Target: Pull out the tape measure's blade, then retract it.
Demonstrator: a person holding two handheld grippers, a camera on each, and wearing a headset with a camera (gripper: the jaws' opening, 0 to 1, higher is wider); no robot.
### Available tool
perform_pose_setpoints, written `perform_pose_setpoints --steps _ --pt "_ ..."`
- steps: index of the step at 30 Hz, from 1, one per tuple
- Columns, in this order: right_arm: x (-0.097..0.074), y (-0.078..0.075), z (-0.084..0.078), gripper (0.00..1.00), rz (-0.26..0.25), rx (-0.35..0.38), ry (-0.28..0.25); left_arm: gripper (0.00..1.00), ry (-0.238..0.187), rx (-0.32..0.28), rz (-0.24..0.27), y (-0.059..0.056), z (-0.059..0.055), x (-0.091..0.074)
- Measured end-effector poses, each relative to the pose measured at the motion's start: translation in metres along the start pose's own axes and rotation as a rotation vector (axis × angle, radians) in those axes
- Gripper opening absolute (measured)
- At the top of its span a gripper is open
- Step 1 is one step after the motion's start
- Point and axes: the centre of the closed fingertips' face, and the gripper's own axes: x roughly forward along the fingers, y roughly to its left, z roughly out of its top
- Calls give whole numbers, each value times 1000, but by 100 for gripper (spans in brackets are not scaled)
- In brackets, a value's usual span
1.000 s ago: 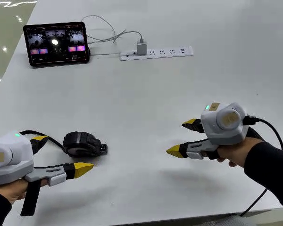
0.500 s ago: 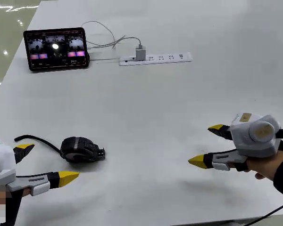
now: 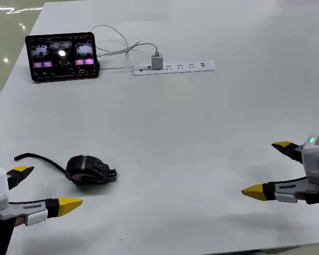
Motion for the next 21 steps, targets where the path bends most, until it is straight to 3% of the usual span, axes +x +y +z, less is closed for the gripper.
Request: perform_pose_setpoints --steps 14,21 --pt "-23 -14 -15 99 -22 -25 12 99 31 33 2 3 -5 -8" --pt "-25 -2 -21 99 -11 -20 22 99 25 26 -15 1 -5 -7"
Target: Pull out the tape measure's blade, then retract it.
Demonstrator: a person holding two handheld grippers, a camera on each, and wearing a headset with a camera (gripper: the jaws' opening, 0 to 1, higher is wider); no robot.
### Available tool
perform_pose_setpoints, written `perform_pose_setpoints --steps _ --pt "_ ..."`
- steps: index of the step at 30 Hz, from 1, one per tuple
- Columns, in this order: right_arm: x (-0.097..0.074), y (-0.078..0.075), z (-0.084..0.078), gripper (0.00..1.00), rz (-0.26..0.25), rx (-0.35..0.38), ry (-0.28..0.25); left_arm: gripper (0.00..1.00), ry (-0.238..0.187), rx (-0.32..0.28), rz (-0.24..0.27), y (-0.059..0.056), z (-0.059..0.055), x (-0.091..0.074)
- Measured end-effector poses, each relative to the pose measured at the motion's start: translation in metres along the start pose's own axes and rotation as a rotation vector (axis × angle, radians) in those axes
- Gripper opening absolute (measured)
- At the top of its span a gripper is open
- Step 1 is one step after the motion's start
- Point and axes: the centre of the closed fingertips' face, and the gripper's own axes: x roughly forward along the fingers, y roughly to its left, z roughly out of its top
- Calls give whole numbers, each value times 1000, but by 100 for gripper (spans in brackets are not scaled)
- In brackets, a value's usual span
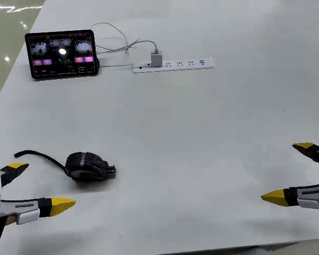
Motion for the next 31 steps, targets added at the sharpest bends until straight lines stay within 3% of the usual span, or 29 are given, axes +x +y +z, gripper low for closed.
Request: perform_pose_setpoints --steps 8,15,19,31 --pt "7 5 2 99 13 -12 5 99 21 11 -25 -5 -4 4" --pt "6 4 1 99 3 -6 7 99 13 23 2 4 0 1" --pt "5 4 0 99 5 -13 10 99 19 16 -22 -1 1 1" --pt "-3 -1 -1 99 -7 -6 12 99 25 31 -27 -4 0 -1"
